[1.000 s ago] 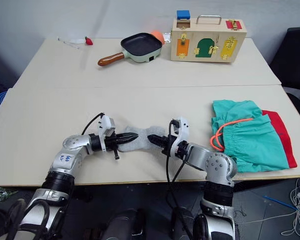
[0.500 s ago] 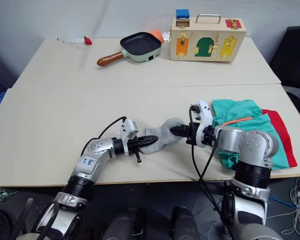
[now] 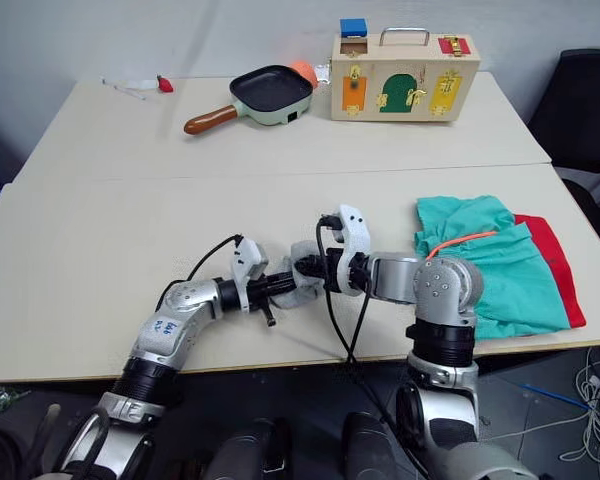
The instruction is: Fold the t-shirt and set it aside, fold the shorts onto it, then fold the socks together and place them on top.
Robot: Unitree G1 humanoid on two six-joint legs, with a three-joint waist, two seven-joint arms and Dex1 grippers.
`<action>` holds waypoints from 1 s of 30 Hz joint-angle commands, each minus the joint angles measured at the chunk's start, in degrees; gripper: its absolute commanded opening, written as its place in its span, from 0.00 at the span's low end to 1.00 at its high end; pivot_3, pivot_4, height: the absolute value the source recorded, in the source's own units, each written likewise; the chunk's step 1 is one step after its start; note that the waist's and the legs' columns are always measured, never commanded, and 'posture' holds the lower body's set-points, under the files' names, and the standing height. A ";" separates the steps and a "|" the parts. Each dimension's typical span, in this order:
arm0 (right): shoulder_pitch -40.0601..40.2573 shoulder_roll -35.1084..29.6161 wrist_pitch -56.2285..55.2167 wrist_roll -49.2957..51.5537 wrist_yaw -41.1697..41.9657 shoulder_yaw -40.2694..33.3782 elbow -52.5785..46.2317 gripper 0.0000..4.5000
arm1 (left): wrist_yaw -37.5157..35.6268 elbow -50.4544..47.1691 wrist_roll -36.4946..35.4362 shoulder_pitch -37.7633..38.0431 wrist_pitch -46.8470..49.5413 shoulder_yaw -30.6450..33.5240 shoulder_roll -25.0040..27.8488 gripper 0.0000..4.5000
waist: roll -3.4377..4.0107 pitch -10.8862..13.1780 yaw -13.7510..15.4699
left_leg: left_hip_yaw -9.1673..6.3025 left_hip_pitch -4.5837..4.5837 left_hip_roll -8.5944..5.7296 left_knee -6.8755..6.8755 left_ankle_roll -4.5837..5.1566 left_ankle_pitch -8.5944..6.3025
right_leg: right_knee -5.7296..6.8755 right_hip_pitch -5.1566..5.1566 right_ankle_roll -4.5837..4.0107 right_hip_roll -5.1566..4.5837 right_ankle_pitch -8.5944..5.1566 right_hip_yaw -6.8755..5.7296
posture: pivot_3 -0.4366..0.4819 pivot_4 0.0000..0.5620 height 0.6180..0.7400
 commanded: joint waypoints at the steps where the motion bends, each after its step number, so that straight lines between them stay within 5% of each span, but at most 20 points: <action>1: -0.23 -2.18 -1.92 3.70 8.17 1.80 -2.52 0.55 | -1.41 -2.79 -3.91 1.51 1.45 4.80 2.96 0.00 | 0.02 0.02 0.02 | 0.00 -0.01 0.02 0.01 0.00 0.00 | -0.02 0.00 0.00 -0.02 0.00 0.02 | 0.48 0.27 1.00; 4: -0.16 -4.77 -4.08 3.05 12.59 3.81 -1.30 0.78 | -3.11 -4.20 -7.98 1.16 3.33 7.91 4.43 0.00 | 0.04 0.02 0.41 | -0.01 -0.05 0.00 0.04 0.02 -0.01 | -0.04 -0.01 0.00 -0.05 0.00 0.03 | 0.48 0.27 1.00; 13: 0.63 -9.81 -14.96 0.58 27.25 10.42 1.18 0.78 | -14.03 -3.48 -12.40 2.11 7.49 12.18 17.79 0.00 | 0.07 0.05 0.67 | -0.02 -0.22 -0.11 0.06 0.06 -0.03 | -0.10 -0.12 0.00 0.07 0.00 -0.01 | 0.48 0.27 1.00; 16: 2.30 -9.75 -23.83 -1.81 30.40 10.59 0.05 0.67 | -15.46 -4.16 -15.14 1.36 10.12 15.28 21.23 0.00 | 0.07 0.06 0.68 | -0.04 -0.27 -0.11 0.06 0.05 -0.03 | -0.11 -0.17 0.00 0.08 0.00 0.00 | 0.48 0.27 1.00; 21: 7.46 -9.99 -41.45 -11.78 34.14 15.96 -0.14 0.28 | -19.32 -10.53 -22.88 0.61 17.99 16.01 23.40 0.00 | 0.08 0.07 0.88 | -0.08 -0.40 -0.13 0.07 0.05 -0.03 | -0.13 -0.25 0.00 0.07 0.00 0.01 | 0.48 0.27 1.00; 24: 10.76 -10.17 -53.01 -17.63 36.87 18.30 1.26 0.03 | -17.60 -11.93 -24.37 -2.59 18.63 14.64 20.06 0.00 | 0.07 0.08 0.91 | -0.11 -0.45 -0.18 0.12 0.06 -0.03 | -0.15 -0.23 0.02 0.07 0.00 0.01 | 0.48 0.27 1.00; 30: 15.64 -12.52 -62.08 -25.39 39.35 22.95 2.89 0.01 | -13.60 -5.89 -17.62 -10.02 11.90 7.78 10.79 0.00 | 0.05 0.09 0.92 | -0.08 -0.43 -0.22 0.17 0.11 0.05 | -0.15 -0.19 0.10 0.20 0.05 -0.02 | 0.48 0.27 1.00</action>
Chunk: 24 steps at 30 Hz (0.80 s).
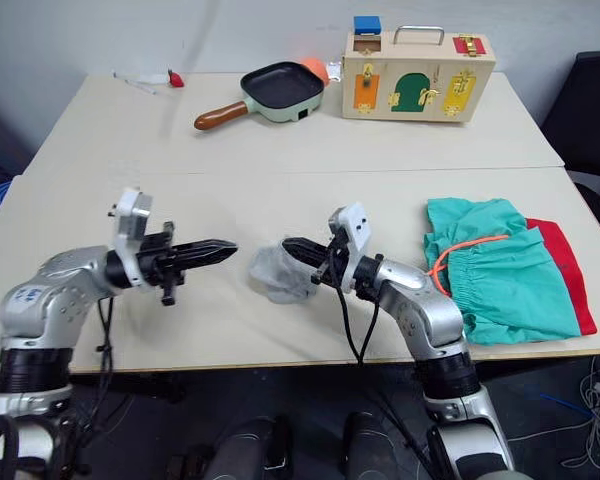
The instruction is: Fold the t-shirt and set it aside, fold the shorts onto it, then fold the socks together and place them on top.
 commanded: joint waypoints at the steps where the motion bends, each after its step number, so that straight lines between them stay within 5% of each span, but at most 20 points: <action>1: 1.42 -0.52 -4.33 -2.94 1.58 2.28 -0.14 0.01 | 2.73 4.70 4.79 -3.58 -5.60 -3.28 -3.55 0.00 | 0.00 0.00 0.02 | 0.00 0.01 0.02 0.01 -0.02 0.01 | 0.01 0.01 0.00 0.05 0.00 -0.01 | 0.48 0.27 1.00; 6: 2.59 -1.13 -7.10 -8.05 2.83 6.89 1.82 0.01 | 5.51 14.46 11.57 -6.95 -11.94 -7.75 -9.37 0.00 | -0.01 0.00 -0.30 | 0.02 0.04 0.14 0.00 -0.12 0.13 | -0.01 0.01 -0.01 0.23 0.00 0.01 | 0.48 0.27 1.00; 11: 1.51 0.29 -7.49 -10.95 0.75 7.97 4.23 0.01 | 7.18 20.65 19.55 -5.97 -16.53 -11.69 -8.10 0.00 | -0.01 0.00 -0.16 | 0.03 0.09 0.23 0.00 -0.20 0.18 | 0.00 0.01 -0.03 0.32 -0.01 0.02 | 0.48 0.27 1.00; 17: 2.27 0.72 -6.91 -10.28 0.74 6.70 3.22 0.01 | 12.88 23.32 19.24 -3.52 -16.81 -6.36 -8.22 0.00 | -0.01 0.00 -0.12 | -0.04 0.11 0.25 0.06 -0.19 0.18 | 0.04 0.06 -0.04 0.26 0.00 0.03 | 0.48 0.27 1.00; 24: 4.47 -0.88 -0.17 -3.51 4.27 3.18 -0.03 0.01 | 10.02 23.12 17.31 -1.52 -16.56 -4.84 -9.22 0.00 | -0.02 0.00 0.12 | -0.07 0.31 0.21 0.05 -0.15 0.15 | 0.03 0.29 -0.04 0.18 0.00 0.02 | 0.48 0.27 1.00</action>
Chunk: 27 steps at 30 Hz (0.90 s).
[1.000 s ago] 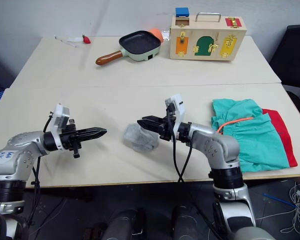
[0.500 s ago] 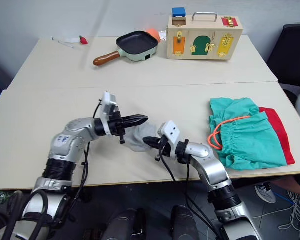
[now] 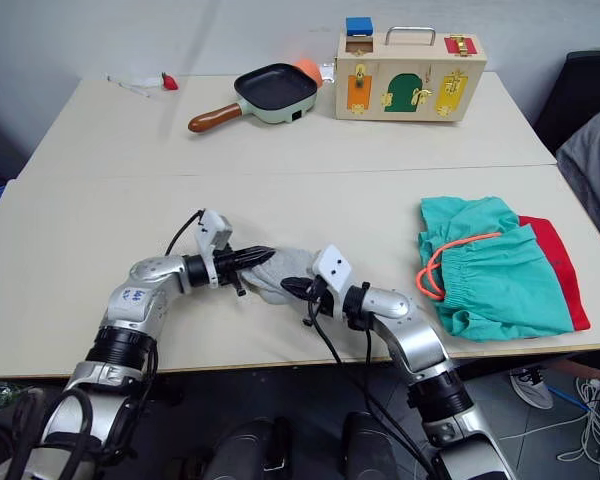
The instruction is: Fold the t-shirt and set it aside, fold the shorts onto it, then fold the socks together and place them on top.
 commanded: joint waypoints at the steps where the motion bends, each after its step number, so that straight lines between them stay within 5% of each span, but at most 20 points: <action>1: 0.59 0.21 4.34 6.24 1.27 -4.14 -2.56 0.01 | -2.33 -1.17 -1.59 0.80 0.41 0.64 0.08 0.00 | -0.01 0.00 0.00 | -0.01 0.02 -0.01 0.00 0.02 -0.01 | 0.00 0.02 0.00 -0.03 0.00 0.01 | 0.48 0.27 1.00; 4: 0.01 -0.64 10.98 13.92 1.93 -9.38 -4.58 0.13 | -4.69 -1.58 -0.80 0.86 -2.33 0.02 0.98 0.00 | -0.01 0.00 -0.02 | -0.02 0.02 -0.03 -0.02 0.03 -0.02 | 0.00 0.02 0.00 -0.09 0.00 0.02 | 0.48 0.27 1.00; 10: -5.61 -11.73 40.27 25.61 1.13 -14.73 -3.62 0.59 | -11.56 -3.39 -2.05 3.35 -11.37 1.40 3.50 0.00 | 0.02 0.01 -0.07 | -0.08 -0.02 -0.07 -0.03 0.09 -0.07 | -0.09 0.00 -0.09 -0.65 0.03 0.04 | 0.48 0.27 1.00; 15: -14.90 -7.66 55.36 27.94 -5.24 -18.35 7.89 0.96 | -17.53 -3.12 -3.89 4.51 -15.44 2.96 5.83 0.00 | 0.02 0.01 -0.40 | -0.12 -0.05 -0.01 -0.09 0.01 -0.10 | -0.39 -0.02 -0.20 -0.62 0.05 -0.02 | 0.48 0.27 1.00; 20: -20.85 -0.11 56.51 25.70 -9.43 -18.55 16.18 0.96 | -18.82 -2.48 -3.86 4.97 -17.19 3.05 5.86 0.00 | 0.02 0.01 -0.30 | -0.07 -0.10 -0.03 -0.08 0.01 -0.09 | -0.05 -0.08 -0.20 -0.56 0.05 -0.08 | 0.48 0.27 1.00; 27: -26.75 4.54 53.65 23.89 -10.41 -19.82 24.29 0.43 | -19.92 -6.06 -6.91 7.14 -11.95 3.65 6.85 0.00 | 0.02 0.01 -0.31 | 0.00 -0.31 -0.21 -0.01 0.23 0.01 | 0.01 -0.22 -0.12 -0.43 0.09 -0.12 | 0.48 0.27 1.00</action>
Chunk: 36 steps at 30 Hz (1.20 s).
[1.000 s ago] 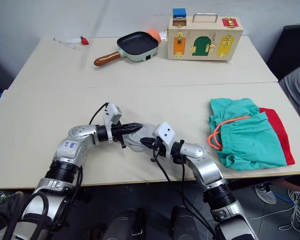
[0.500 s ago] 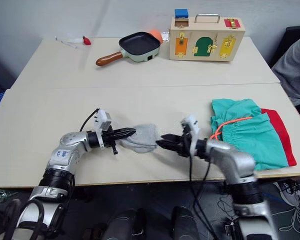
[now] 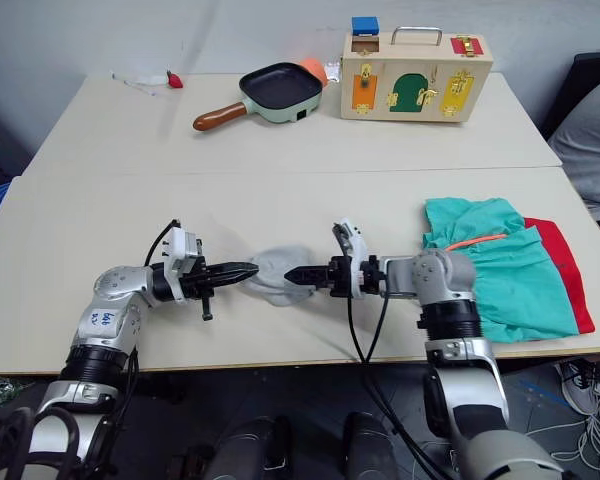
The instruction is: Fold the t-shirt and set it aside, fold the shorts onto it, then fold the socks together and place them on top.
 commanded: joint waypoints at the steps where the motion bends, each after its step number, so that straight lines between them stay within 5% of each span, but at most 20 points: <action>1: -2.71 0.57 0.14 1.60 0.23 -3.53 1.46 0.35 | -0.52 -6.70 -5.28 1.99 6.28 2.57 1.37 0.04 | 0.01 0.01 -0.09 | 0.00 -0.04 0.00 0.00 0.00 0.00 | 0.02 -0.05 0.00 0.01 0.00 0.00 | 0.48 0.27 1.00; 6: 0.34 -5.61 3.44 6.76 7.08 -4.96 -7.45 0.00 | -0.97 -18.86 -7.29 7.44 8.48 3.86 6.46 0.34 | 0.04 0.02 -0.09 | -0.04 -0.07 0.01 -0.04 0.00 0.00 | 0.00 -0.09 0.00 0.01 0.00 0.05 | 0.48 0.27 1.00; 11: 5.79 -23.02 11.92 17.68 17.41 -12.29 -19.04 0.00 | 4.20 -35.00 -19.14 13.08 19.96 9.53 8.04 0.68 | 0.11 0.07 0.59 | -0.19 -0.19 0.00 0.00 0.11 -0.09 | -0.41 0.06 0.10 -0.18 0.05 0.07 | 0.48 0.27 1.00; 16: 10.49 -44.52 11.46 18.02 25.83 -16.98 -16.30 0.00 | 9.59 -43.00 -24.30 15.48 21.48 11.32 4.79 0.99 | 0.21 0.12 1.48 | -0.18 -0.14 0.02 -0.01 0.16 -0.19 | -0.68 0.22 0.19 -0.18 0.11 0.06 | 0.48 0.27 1.00; 20: 15.46 -59.59 1.81 11.53 37.23 -12.38 -8.75 0.00 | 11.83 -45.65 -25.07 15.47 22.83 9.49 3.29 0.99 | 0.20 0.13 1.64 | -0.11 -0.10 0.05 -0.01 0.12 -0.19 | -0.93 0.24 0.19 -0.17 0.10 0.07 | 0.48 0.27 1.00; 24: 12.94 -64.77 -10.59 -0.20 42.52 -2.78 4.87 0.00 | 12.18 -45.42 -25.68 14.83 23.99 8.34 3.17 0.99 | 0.21 0.13 1.28 | 0.22 0.00 0.08 0.01 -0.05 -0.28 | -1.02 0.23 0.18 -0.14 0.10 0.06 | 0.48 0.27 1.00; 30: 0.28 -59.84 -29.35 -20.90 47.11 13.40 24.58 0.00 | 12.21 -44.12 -26.93 12.97 25.89 9.40 4.75 0.99 | 0.33 0.15 1.35 | 0.38 -0.04 0.05 0.08 -0.08 -0.26 | -0.88 0.04 0.18 -0.09 0.11 0.06 | 0.48 0.27 1.00; 36: -8.14 -52.94 -39.36 -30.37 39.91 13.92 40.66 0.00 | 10.08 -42.21 -24.78 13.25 23.97 11.54 8.57 0.99 | 0.38 0.17 1.20 | 0.35 -0.02 0.09 0.11 0.02 -0.09 | -0.73 0.04 0.17 0.11 0.11 0.02 | 0.48 0.27 1.00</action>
